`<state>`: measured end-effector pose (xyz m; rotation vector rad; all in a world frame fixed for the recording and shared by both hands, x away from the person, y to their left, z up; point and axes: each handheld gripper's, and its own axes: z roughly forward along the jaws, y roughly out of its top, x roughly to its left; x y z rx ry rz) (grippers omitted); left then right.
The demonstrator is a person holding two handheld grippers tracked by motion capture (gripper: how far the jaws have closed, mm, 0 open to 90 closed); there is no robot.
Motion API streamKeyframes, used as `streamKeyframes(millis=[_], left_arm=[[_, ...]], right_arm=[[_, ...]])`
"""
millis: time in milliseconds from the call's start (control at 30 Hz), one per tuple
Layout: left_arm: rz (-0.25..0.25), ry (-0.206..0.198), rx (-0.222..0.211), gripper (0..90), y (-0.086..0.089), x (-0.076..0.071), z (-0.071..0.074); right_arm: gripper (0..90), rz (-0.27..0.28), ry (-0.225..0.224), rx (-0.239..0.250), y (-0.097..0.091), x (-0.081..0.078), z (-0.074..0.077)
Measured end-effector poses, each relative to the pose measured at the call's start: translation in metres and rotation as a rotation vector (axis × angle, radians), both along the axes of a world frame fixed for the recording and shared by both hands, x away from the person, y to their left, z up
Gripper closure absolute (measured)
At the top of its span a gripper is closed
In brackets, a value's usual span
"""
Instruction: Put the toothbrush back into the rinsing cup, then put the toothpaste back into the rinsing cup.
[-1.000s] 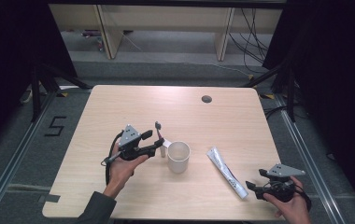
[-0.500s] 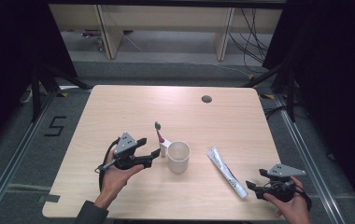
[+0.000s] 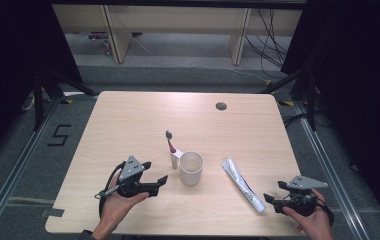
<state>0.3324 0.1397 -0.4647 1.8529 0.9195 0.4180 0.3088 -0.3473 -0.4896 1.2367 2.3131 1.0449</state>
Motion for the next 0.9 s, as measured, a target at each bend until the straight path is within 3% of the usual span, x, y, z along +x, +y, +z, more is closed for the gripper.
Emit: streamKeyframes(millis=[33,67,233,267,300,733,800,900], left_arm=[[-0.006,0.006,-0.001,23.0,0.0,-0.002,-0.001],[-0.01,0.01,-0.002,23.0,0.0,-0.004,-0.003],[-0.022,0.017,0.022,21.0,0.0,-0.015,-0.01],[-0.021,0.021,0.022,20.5,0.0,-0.017,-0.01],[-0.028,0.021,0.022,20.1,0.0,-0.019,-0.012],[-0.048,0.059,0.06,17.8,-0.002,-0.043,-0.027],[-0.053,0.059,0.076,17.7,-0.001,-0.046,-0.028],[-0.064,0.051,0.086,17.7,0.0,-0.047,-0.029]], right_arm=[[26.0,-0.002,0.0,0.001,0.0,0.0,0.0],[26.0,0.011,-0.036,-0.028,-0.003,0.002,0.0],[26.0,0.009,-0.034,-0.026,-0.004,0.002,0.0],[26.0,-0.005,-0.01,-0.008,-0.001,0.0,0.0],[26.0,0.013,-0.037,-0.025,-0.003,0.001,0.0],[26.0,0.014,-0.028,-0.02,-0.002,0.001,0.0],[26.0,-0.005,-0.001,-0.014,0.0,-0.001,0.0],[26.0,-0.002,0.002,-0.016,0.0,-0.001,0.001]])
